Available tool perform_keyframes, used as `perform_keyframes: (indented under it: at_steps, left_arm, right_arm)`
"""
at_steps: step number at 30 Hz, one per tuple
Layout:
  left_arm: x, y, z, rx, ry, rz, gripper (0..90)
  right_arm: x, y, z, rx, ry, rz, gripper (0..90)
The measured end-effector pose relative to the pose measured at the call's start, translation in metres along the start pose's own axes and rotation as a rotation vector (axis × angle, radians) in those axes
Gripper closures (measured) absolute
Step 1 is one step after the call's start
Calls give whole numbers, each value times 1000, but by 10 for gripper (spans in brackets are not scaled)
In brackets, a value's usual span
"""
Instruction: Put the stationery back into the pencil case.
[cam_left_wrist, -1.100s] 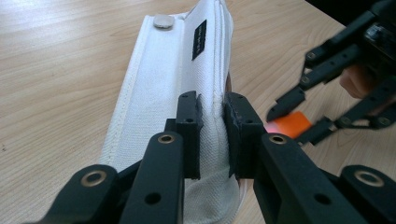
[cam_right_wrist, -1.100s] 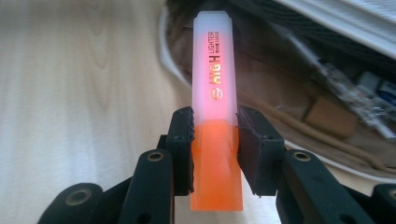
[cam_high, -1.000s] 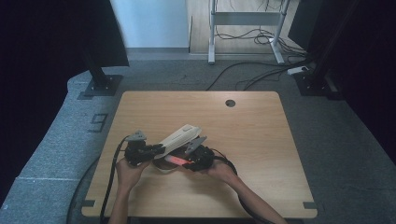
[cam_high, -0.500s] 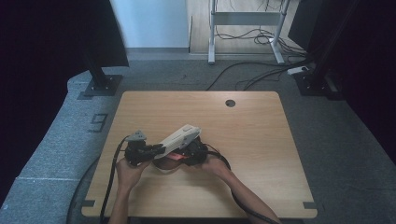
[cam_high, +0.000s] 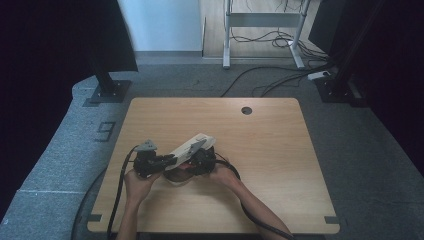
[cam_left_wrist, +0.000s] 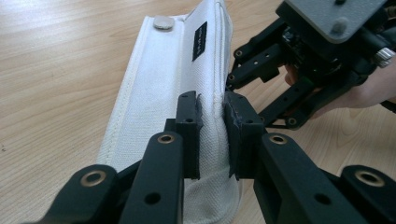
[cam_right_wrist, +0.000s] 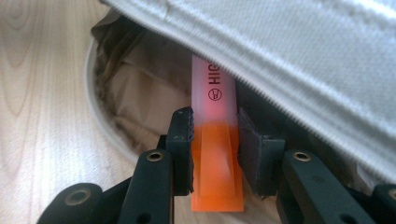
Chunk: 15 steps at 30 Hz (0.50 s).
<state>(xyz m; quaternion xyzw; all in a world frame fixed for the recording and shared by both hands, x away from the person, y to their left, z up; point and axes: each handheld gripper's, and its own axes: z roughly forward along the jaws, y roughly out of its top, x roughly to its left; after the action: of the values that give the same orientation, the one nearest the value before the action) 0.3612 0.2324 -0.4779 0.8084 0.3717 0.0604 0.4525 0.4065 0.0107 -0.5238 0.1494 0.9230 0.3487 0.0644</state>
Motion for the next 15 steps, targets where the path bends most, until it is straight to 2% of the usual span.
perform_keyframes:
  at_steps: [9, 15]
  left_arm:
    - [0, 0, 0, 2, -1, -2, 767]
    - [2, -1, 0, 0, -5, -9, 767]
  right_arm:
    - [-5, -1, 0, 1, -11, 15, 640]
    - [-8, -5, -3, -2, -35, 23, 610]
